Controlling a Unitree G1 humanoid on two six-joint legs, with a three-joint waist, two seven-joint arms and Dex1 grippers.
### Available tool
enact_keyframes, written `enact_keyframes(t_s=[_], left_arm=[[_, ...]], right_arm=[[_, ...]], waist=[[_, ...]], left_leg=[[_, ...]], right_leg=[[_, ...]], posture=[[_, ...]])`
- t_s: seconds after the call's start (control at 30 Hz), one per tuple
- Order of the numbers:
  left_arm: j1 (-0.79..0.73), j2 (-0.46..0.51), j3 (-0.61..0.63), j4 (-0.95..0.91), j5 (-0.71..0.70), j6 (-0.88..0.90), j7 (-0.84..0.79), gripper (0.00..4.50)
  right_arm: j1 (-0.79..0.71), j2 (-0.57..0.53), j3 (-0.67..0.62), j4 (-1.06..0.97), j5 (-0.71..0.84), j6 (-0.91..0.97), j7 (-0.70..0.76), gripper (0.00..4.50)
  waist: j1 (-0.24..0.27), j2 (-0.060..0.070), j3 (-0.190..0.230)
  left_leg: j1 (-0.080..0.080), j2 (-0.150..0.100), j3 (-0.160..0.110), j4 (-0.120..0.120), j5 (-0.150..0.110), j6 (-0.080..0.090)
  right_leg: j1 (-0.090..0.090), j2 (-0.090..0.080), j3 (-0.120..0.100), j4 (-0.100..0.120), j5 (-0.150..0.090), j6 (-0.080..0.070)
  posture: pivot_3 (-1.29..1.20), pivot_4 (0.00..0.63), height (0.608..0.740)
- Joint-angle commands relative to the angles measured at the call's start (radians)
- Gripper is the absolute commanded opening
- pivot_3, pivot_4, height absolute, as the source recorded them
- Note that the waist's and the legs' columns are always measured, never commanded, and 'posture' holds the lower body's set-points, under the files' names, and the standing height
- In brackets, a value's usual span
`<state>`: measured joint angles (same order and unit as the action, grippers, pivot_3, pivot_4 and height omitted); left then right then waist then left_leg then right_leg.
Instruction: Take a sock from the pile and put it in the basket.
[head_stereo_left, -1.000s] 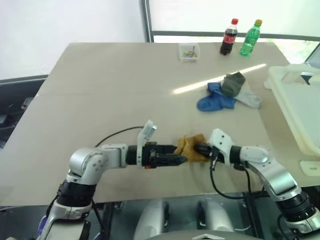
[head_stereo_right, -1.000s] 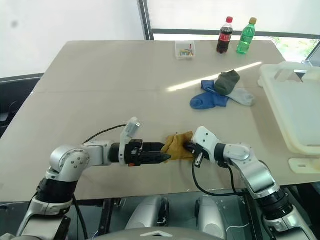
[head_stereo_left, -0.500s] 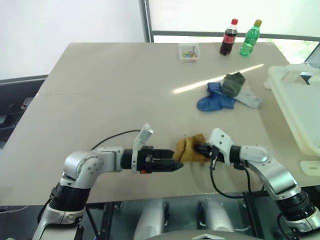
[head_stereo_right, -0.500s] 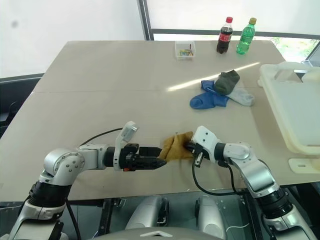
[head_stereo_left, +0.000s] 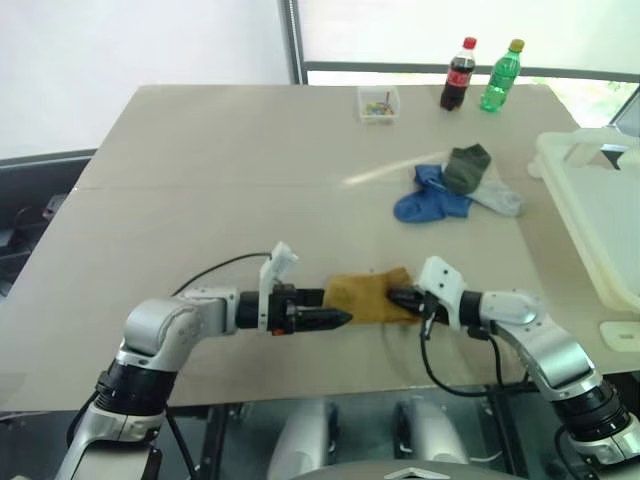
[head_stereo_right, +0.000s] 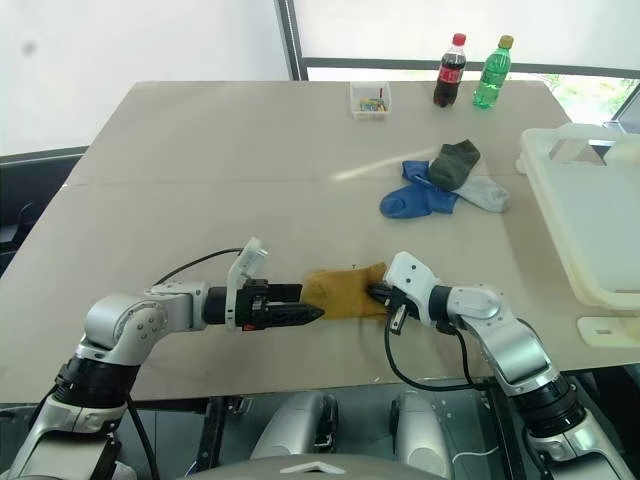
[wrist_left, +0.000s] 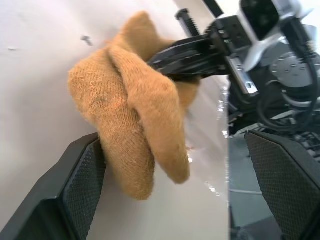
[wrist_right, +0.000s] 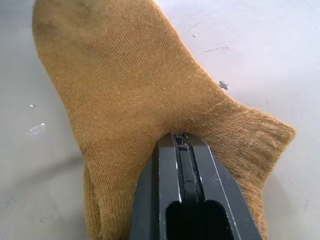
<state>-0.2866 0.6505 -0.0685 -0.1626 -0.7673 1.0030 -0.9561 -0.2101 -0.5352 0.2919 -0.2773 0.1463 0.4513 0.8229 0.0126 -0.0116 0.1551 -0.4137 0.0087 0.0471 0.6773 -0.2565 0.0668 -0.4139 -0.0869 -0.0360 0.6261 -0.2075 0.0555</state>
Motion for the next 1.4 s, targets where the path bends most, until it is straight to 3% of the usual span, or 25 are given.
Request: enact_keyframes(t_s=[0.03,0.2,0.4,0.57,0.8,1.4], left_arm=[[0.015,0.02,-0.004,-0.012,0.023,-0.023,-0.014,4.5],[0.042,0.04,-0.011,-0.05,-0.01,0.012,-0.055,4.5],[0.041,0.055,-0.018,-0.011,0.057,-0.045,-0.052,4.5],[0.045,0.059,-0.033,-0.049,-0.002,0.008,-0.104,4.5],[0.026,0.002,0.002,-0.085,-0.118,0.104,-0.089,4.5],[-0.075,-0.085,-0.046,-0.055,-0.095,0.02,-0.115,4.5]], right_arm=[[0.011,-0.013,0.003,0.016,-0.005,0.009,0.007,0.04],[0.004,-0.011,0.005,0.02,-0.004,0.01,0.009,0.04],[0.01,-0.013,0.006,0.01,-0.001,0.016,0.012,0.04],[0.013,-0.013,0.008,0.006,0.0,0.021,0.012,0.04],[0.018,-0.019,0.001,-0.008,0.006,0.03,0.011,0.04],[0.058,-0.037,-0.034,-0.073,0.027,0.066,-0.016,0.04]], waist=[[0.0,0.0,0.0],[0.0,0.0,0.0],[0.0,0.0,0.0],[0.0,0.0,0.0],[0.001,0.0,0.0],[0.002,0.0,0.0]], left_leg=[[0.0,0.0,0.0,0.0,0.0,0.0],[0.0,0.0,0.0,0.0,0.0,0.0],[0.0,0.0,0.0,0.0,0.0,0.0],[0.0,0.0,0.0,0.0,0.0,0.001],[0.0,0.0,0.0,0.0,0.0,0.001],[-0.001,0.0,0.0,0.0,0.0,0.001]], right_leg=[[0.0,0.0,0.0,0.0,0.0,0.0],[-0.001,-0.001,0.0,0.0,0.0,0.0],[-0.001,-0.001,0.0,0.0,0.0,0.0],[-0.001,-0.001,0.0,0.0,0.0,0.0],[-0.001,-0.001,0.0,0.0,0.0,0.0],[-0.001,0.0,0.0,0.0,0.0,0.0]], posture=[[0.0,0.15,0.732],[0.0,0.15,0.732],[0.0,0.15,0.732],[0.0,0.15,0.732],[0.0,0.15,0.732],[0.0,0.15,0.732]])
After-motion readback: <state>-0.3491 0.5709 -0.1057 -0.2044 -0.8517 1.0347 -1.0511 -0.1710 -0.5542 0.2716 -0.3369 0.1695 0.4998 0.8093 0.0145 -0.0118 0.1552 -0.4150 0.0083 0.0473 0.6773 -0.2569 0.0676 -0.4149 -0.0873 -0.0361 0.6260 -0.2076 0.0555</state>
